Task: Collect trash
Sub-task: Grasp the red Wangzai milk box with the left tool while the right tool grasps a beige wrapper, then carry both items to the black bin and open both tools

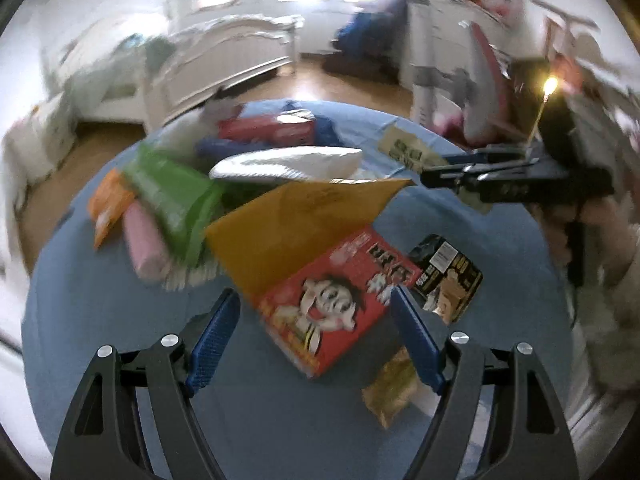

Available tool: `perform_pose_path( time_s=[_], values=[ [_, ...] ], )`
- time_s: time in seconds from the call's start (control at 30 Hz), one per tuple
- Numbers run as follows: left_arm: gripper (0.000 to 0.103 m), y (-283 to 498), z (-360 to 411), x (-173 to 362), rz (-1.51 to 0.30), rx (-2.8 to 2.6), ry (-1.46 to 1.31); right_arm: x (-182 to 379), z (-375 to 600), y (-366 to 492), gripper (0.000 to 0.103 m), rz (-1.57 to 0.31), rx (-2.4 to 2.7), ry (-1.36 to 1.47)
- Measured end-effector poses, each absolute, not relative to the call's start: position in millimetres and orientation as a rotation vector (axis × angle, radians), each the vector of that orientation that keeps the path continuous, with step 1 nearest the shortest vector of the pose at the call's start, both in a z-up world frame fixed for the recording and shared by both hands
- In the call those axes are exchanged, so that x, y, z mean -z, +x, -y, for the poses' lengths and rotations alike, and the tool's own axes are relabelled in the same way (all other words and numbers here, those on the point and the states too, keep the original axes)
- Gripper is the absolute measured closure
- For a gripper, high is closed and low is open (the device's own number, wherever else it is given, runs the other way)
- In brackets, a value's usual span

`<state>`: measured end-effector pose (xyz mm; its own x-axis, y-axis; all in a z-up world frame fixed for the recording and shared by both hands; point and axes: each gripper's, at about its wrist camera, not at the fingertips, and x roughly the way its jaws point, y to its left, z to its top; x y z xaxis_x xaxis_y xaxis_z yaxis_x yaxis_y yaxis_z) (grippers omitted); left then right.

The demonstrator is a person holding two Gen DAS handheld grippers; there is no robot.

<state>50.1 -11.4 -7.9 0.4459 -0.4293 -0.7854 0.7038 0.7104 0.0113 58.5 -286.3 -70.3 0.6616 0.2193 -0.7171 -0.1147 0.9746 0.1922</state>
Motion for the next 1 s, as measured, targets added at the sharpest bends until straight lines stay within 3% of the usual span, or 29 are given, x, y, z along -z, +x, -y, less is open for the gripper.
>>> perform_pose_path(
  time_s=[0.27,0.3,0.37,0.4,0.6,0.73,0.87,1.0],
  values=[
    [0.027,56.8,38.8,20.8,-0.852,0.851,0.494,61.3,312.9,33.8,0.059,-0.827,-0.203,0.24],
    [0.031,54.2,38.6,19.4,-0.846,0.833,0.508,61.7,316.5,34.1,0.059,-0.83,-0.209,0.248],
    [0.049,52.7,34.1,18.6,-0.836,0.802,0.509,63.6,319.6,34.5,0.059,-0.826,-0.219,0.267],
    [0.051,52.7,31.4,16.3,-0.845,0.79,0.488,64.6,320.8,34.7,0.059,-0.825,-0.225,0.272],
    [0.053,51.2,26.8,-7.3,-0.822,0.752,0.318,51.7,329.9,18.3,0.059,-0.732,-0.26,0.306],
    [0.053,42.0,41.1,-54.6,-0.739,0.803,0.182,35.3,359.8,-0.8,0.059,-0.613,-0.239,0.37],
    [0.052,50.8,98.2,-84.9,-0.702,0.869,0.099,30.3,407.4,-13.4,0.059,-0.517,-0.109,0.437],
    [0.052,73.0,168.5,-79.3,-0.766,0.948,0.051,46.5,457.0,-15.7,0.059,-0.529,0.05,0.461]
  ],
)
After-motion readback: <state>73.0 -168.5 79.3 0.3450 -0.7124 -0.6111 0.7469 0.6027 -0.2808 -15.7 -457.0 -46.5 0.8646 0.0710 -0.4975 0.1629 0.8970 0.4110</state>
